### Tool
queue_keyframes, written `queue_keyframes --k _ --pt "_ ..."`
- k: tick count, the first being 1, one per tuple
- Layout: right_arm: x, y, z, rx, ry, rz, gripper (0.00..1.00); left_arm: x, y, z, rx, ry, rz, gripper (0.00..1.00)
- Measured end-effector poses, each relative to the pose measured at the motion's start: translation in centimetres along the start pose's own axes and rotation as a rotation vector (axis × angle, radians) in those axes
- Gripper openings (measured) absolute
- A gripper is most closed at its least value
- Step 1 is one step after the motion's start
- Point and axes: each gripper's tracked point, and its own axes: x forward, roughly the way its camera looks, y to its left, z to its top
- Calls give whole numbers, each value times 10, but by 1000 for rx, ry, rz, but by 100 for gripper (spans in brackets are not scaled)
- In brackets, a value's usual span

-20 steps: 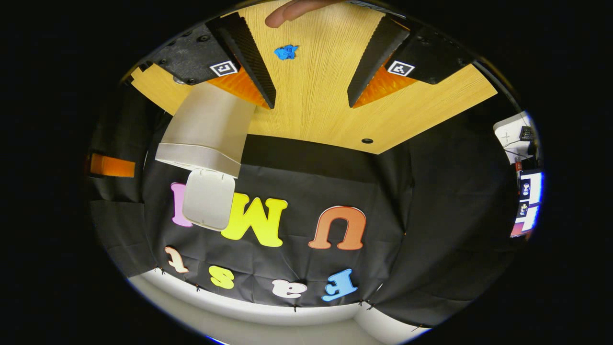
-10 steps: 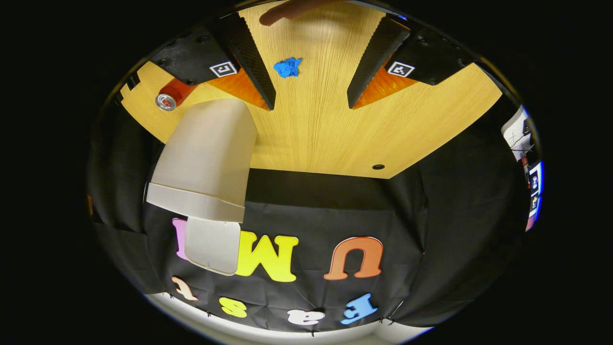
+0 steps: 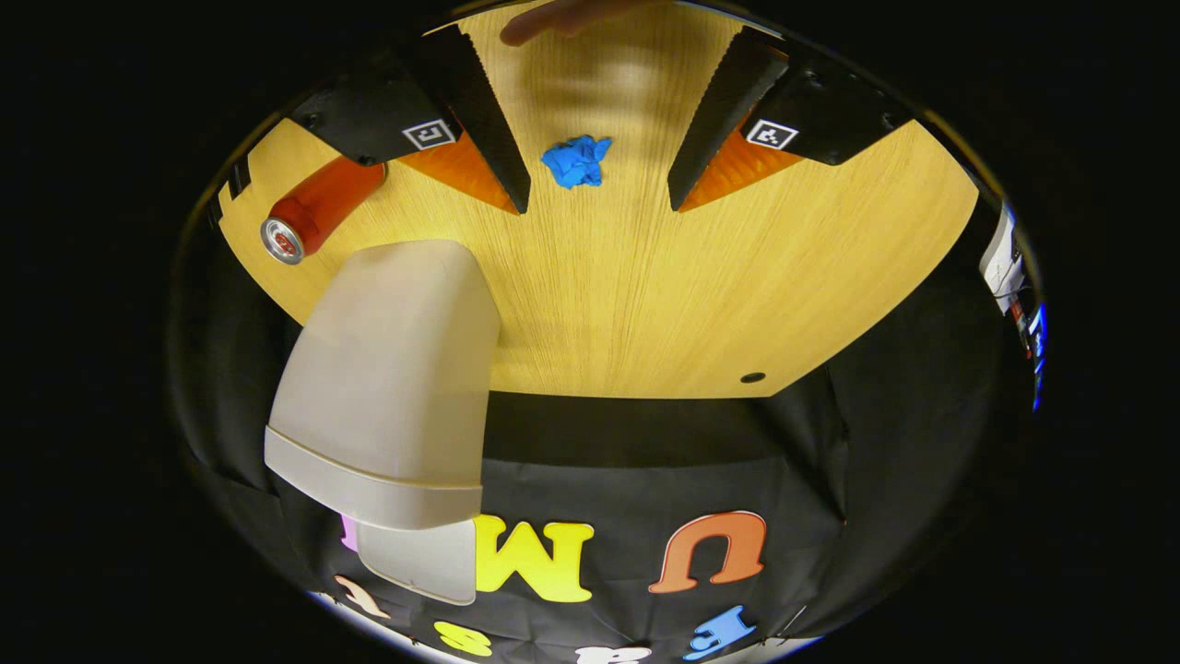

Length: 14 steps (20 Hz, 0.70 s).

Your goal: Press the lid of the desktop garbage bin to open it, pick up the crumpled paper on the desktop and throw it into the bin, then pick up the pop can on the desktop and drop it into the bin, and finally close the garbage bin lid.

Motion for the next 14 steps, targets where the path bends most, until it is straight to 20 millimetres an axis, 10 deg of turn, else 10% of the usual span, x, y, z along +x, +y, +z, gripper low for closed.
queue_keyframes --k 9,14 --pt "13 -1 -43 -27 102 -3 95 24 -3 -36 50 121 -8 96" --pt "24 -35 -59 57 143 -88 98 31 -2 -46 64 142 4 90"
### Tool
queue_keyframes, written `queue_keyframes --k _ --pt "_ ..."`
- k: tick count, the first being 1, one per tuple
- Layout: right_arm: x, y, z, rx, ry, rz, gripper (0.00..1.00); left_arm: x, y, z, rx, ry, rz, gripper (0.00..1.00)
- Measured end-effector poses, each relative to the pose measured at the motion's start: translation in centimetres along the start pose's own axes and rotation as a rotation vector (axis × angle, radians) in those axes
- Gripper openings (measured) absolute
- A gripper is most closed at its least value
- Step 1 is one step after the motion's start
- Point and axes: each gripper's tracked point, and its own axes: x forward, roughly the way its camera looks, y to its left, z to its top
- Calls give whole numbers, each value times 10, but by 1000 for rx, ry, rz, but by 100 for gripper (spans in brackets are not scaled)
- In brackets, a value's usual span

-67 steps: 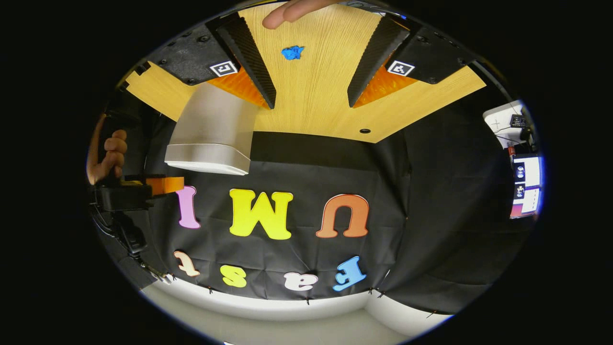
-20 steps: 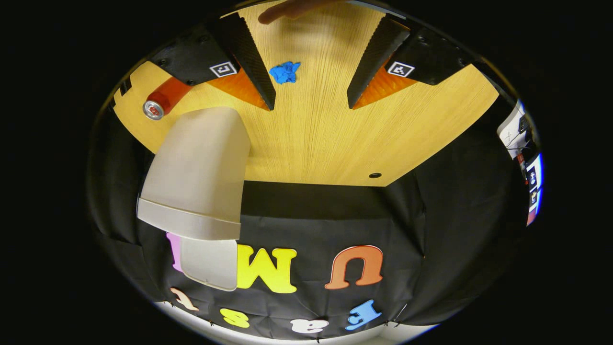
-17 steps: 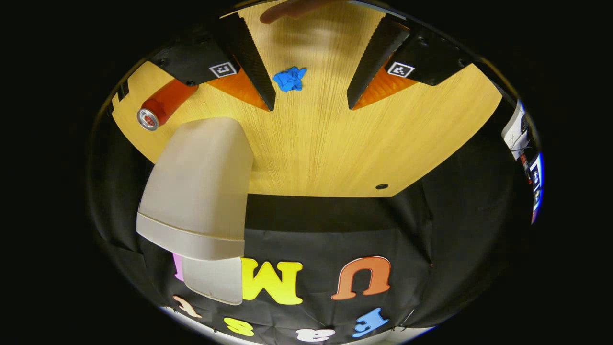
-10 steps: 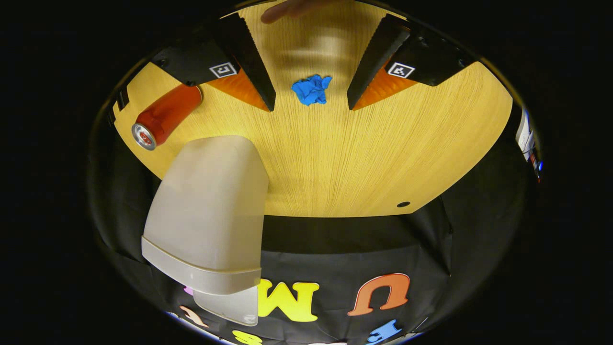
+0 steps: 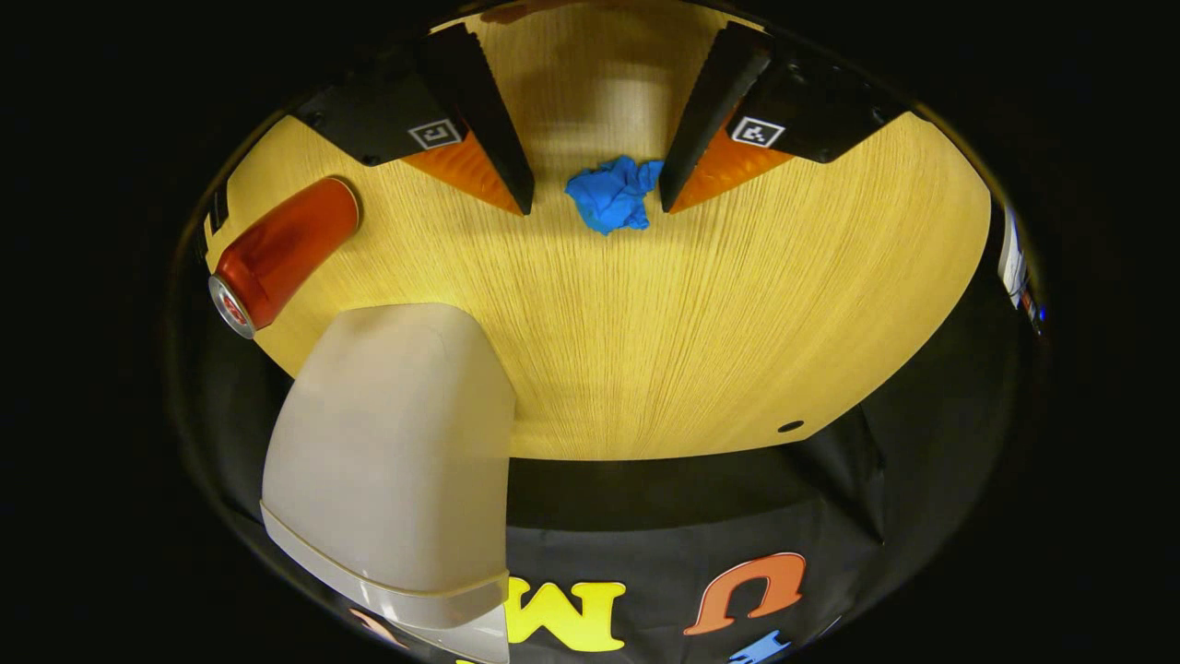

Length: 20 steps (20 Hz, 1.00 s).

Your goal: Press the lid of the desktop garbage bin to open it, pick up the crumpled paper on the desktop and throw it into the bin, then pick up the pop can on the desktop and drop it into the bin, and finally close the garbage bin lid.

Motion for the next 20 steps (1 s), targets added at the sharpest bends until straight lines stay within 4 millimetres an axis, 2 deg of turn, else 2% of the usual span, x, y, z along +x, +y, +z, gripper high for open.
queue_keyframes --k 1,2,5,7,8,9,11,13,15,18,20 --pt "4 -4 -6 46 16 -2 95 1 -1 2 8 -11 -3 84" --pt "6 -5 -14 89 37 8 95 3 0 3 11 -14 -2 83" --pt "11 -9 -32 151 71 16 96 5 6 4 3 -25 15 72" --pt "14 -11 -40 121 64 6 96 5 8 6 5 -29 19 58" --pt "15 -11 -44 97 67 2 92 6 10 6 4 -32 23 60" --pt "16 -7 -52 67 77 9 96 5 10 6 4 -32 28 51" --pt "17 0 -64 31 99 25 96 6 11 6 5 -33 36 43" --pt "19 5 -73 23 116 28 96 5 12 6 9 -31 35 42" --pt "21 12 -83 12 139 30 96 2 14 7 8 -33 30 36" --pt "27 23 -102 -30 180 34 93 -3 17 15 -10 -50 40 35" --pt "31 30 -112 -45 201 33 96 -12 18 24 -23 -81 39 35"
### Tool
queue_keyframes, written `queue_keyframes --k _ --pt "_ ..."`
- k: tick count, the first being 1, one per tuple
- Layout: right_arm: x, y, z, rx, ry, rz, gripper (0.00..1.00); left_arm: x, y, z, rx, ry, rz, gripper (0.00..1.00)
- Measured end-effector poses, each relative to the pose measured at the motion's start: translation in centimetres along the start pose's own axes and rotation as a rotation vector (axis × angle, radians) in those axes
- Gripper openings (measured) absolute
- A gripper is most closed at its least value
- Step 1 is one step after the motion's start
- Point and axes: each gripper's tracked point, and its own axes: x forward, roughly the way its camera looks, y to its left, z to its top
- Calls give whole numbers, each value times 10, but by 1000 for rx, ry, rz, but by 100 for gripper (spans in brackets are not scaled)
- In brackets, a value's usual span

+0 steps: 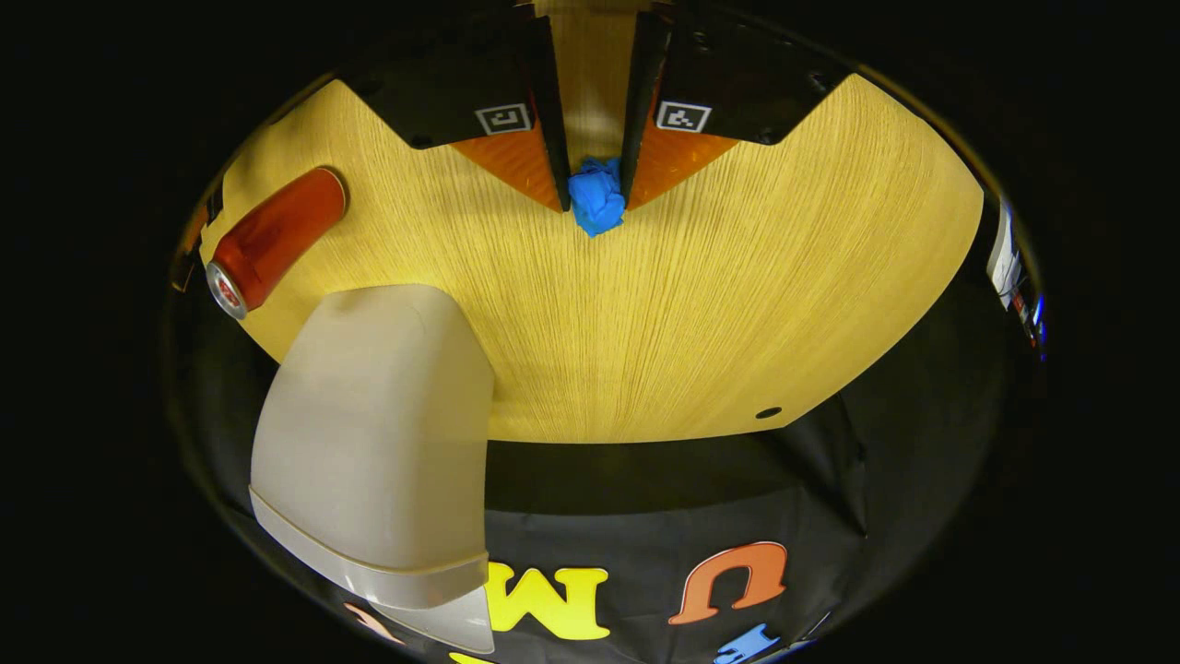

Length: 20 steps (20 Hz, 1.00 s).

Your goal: Press the lid of the desktop garbage bin to open it, pick up the crumpled paper on the desktop and throw it into the bin, then pick up the pop can on the desktop and drop it into the bin, and finally close the garbage bin lid.

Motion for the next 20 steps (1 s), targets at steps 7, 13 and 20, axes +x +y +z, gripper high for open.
queue_keyframes --k 7,13,20 --pt "28 28 -15 -44 36 -6 97 -45 0 43 -27 -153 -17 35" --pt "65 36 -28 -48 71 -45 96 -71 -7 64 -10 -253 -25 35" --pt "81 34 -26 -6 88 -38 83 -68 -3 58 -24 -235 -16 35"
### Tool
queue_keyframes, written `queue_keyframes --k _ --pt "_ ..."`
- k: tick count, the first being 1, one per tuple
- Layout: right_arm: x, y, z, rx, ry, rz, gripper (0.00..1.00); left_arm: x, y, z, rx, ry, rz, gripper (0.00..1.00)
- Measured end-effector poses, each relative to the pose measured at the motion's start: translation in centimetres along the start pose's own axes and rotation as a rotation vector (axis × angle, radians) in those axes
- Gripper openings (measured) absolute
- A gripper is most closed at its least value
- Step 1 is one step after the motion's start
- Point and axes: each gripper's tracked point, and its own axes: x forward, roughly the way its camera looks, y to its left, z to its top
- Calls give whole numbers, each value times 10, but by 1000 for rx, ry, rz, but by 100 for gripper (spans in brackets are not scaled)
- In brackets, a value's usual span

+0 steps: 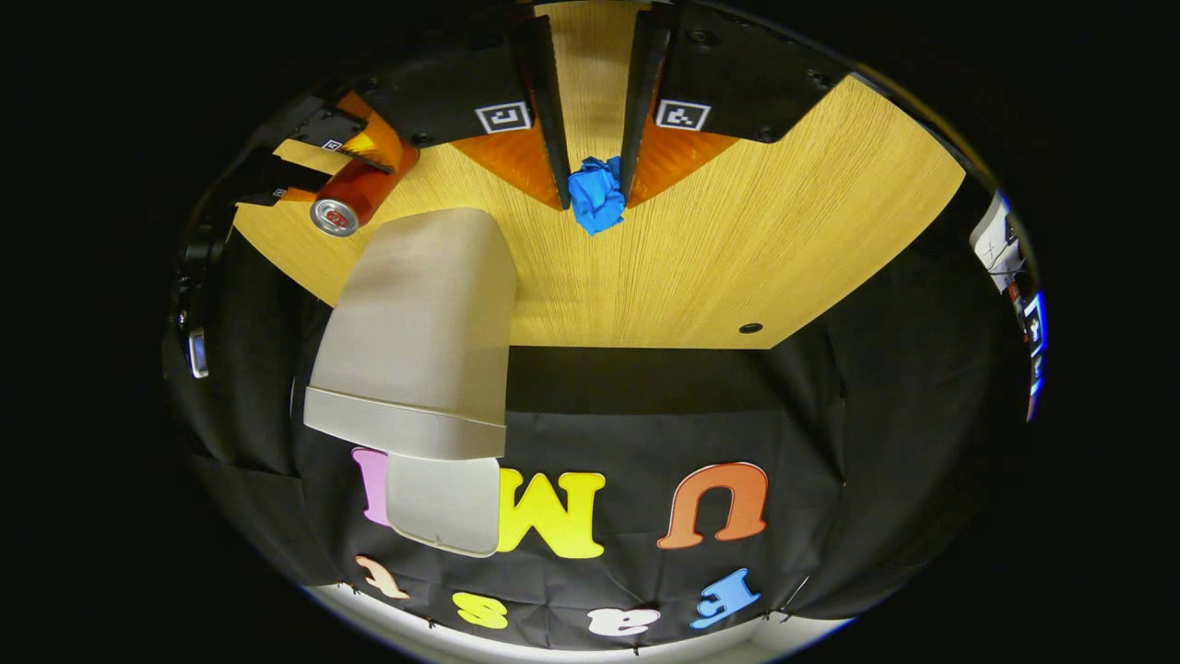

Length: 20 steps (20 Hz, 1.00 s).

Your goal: Press the lid of the desktop garbage bin to open it, pick up the crumpled paper on the desktop and throw it into the bin, then pick up the pop can on the desktop and drop it into the bin, and finally close the garbage bin lid.

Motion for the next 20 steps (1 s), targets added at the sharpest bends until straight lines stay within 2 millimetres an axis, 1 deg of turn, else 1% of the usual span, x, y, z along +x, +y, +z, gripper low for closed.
queue_keyframes --k 2,4,7,9,10,12,14,16,18,20 --pt "-4 -3 8 4 -17 7 82 -1 4 1 2 -16 9 35" --pt "-4 -7 18 23 -26 20 82 1 -2 6 26 -39 -8 35" --pt "-15 -22 43 49 -70 21 82 4 -2 15 32 -83 24 35" --pt "-26 -33 61 69 -105 30 82 2 -13 20 53 -114 6 35" --pt "-32 -42 72 69 -129 19 82 1 -19 21 75 -127 -4 35" --pt "-50 -65 95 42 -200 -26 82 3 -22 27 99 -157 4 35" --pt "-68 -78 107 42 -237 -21 82 3 -25 29 83 -166 11 35" --pt "-83 -103 114 48 -272 -50 81 -1 -36 33 61 -177 -7 35" --pt "-96 -127 119 45 -302 -99 82 -6 -38 39 41 -199 7 35" --pt "-108 -138 117 40 -319 -111 81 -13 -44 44 26 -217 20 35"
